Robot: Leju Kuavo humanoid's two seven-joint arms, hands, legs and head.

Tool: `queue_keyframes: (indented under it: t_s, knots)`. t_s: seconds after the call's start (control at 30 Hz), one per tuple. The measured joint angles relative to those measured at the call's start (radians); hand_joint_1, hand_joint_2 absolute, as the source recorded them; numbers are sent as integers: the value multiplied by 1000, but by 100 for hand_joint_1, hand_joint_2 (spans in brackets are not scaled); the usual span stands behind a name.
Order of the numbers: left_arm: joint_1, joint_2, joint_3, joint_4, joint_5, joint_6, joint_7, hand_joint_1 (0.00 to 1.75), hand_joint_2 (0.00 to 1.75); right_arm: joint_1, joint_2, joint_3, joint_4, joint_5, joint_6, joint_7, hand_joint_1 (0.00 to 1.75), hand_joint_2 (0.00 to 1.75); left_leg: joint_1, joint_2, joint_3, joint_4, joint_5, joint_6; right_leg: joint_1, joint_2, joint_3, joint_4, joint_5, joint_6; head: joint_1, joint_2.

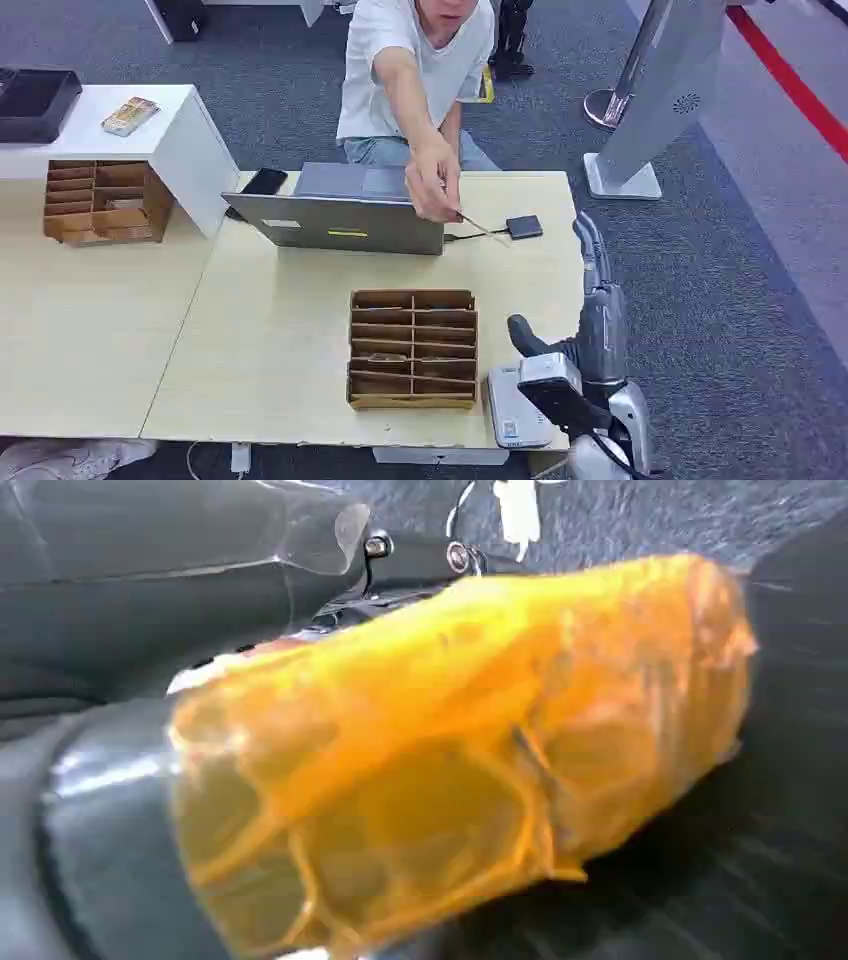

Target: Pass the card to the sensor for recognition and then transmit it.

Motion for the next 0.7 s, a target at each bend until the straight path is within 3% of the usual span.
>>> queue_keyframes:
  t_s: [0.1, 0.3, 0.57, 0.7]
  knots:
    - [-1, -1, -25, 5, -4, 1, 0, 0, 0, -23, -12, 21, 5, 121, -55, 44, 0, 175, 0, 0, 0, 0, 0, 0, 0, 0, 0, 0, 0, 0, 0, 0]
    - [-1, -4, -46, 8, -7, 1, 0, 0, 0, -40, -23, 39, 13, 154, -70, 58, 0, 175, 0, 0, 0, 0, 0, 0, 0, 0, 0, 0, 0, 0, 0, 0]
    - [-6, -6, -83, 13, -10, 1, -5, 0, 0, -83, -41, 86, 45, 429, -163, 190, 0, 175, 0, 0, 0, 0, 0, 0, 0, 0, 0, 0, 0, 0, 0, 0]
    - [-8, -6, -98, 14, -10, 1, -6, 0, 0, -107, -48, 109, 68, 493, -173, 225, 0, 175, 0, 0, 0, 0, 0, 0, 0, 0, 0, 0, 0, 0, 0, 0]
